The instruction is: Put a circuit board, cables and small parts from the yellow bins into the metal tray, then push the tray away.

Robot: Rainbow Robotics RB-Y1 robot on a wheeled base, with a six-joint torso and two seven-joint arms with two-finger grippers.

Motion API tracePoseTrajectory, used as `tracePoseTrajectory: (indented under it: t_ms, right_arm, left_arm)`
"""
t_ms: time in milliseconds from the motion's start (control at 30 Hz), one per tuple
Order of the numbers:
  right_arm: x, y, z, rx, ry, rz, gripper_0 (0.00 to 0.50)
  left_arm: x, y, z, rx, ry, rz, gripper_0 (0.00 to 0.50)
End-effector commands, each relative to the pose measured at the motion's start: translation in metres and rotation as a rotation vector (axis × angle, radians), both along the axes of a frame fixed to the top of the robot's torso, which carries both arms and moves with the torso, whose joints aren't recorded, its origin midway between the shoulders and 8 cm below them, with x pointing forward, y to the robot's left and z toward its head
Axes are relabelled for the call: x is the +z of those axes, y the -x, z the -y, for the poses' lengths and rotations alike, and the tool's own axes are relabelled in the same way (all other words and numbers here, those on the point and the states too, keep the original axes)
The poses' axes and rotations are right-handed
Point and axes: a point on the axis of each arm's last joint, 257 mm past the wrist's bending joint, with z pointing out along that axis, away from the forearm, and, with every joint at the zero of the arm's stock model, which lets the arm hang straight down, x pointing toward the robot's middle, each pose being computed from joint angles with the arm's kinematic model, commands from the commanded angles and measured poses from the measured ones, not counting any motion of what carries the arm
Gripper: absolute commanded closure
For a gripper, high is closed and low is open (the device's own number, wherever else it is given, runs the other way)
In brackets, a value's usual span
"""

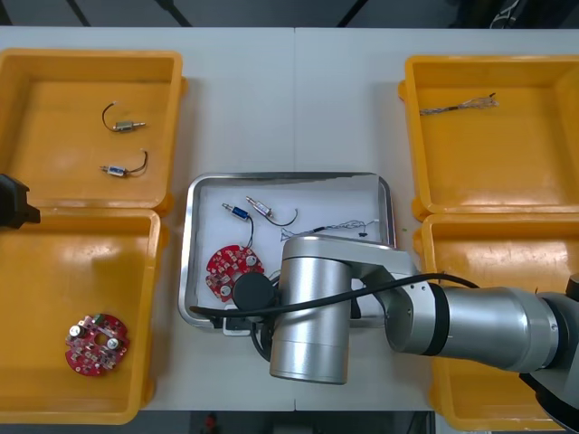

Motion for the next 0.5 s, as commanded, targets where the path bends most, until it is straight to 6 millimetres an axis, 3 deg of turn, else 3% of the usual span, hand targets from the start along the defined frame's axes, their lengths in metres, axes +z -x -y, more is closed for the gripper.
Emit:
tracePoseTrajectory:
  t_ms: [33,67,100,133,200,267,500]
  right_arm:
    - [-0.006,0.012,-0.02,-0.016,-0.051,-0.015,0.02]
    - [-0.006,0.013,-0.02,-0.015,-0.053,-0.015,0.128]
    - [-0.007,0.013,-0.02,-0.016,-0.053,-0.015,0.204]
    - [-0.006,0.013,-0.021,-0.016,-0.056,-0.013,0.375]
    - [-0.007,0.013,-0.022,-0.017,-0.061,-0.014,0.462]
    - [-0.007,0.012,-0.022,-0.022,-0.064,-0.013,0.5]
    - [-0.001,-0.004,-0.017,-0.029,-0.056,0.044,0.5]
  left_arm:
    - [0.015,-0.006,-0.006,-0.056,-0.05,0.029,0.0]
    - [0.015,-0.006,-0.006,-0.056,-0.05,0.029,0.0]
    - [0.015,-0.006,-0.006,-0.056,-0.05,0.029,0.0]
    - [0.015,-0.006,-0.006,-0.056,-0.05,0.029,0.0]
    - [0.015,-0.006,-0.006,-0.056,-0.05,0.029,0.0]
    - [0.015,-0.006,-0.006,-0.056,-0.05,0.029,0.0]
    - [0.015,-0.006,-0.006,-0.056,-0.05,0.029,0.0]
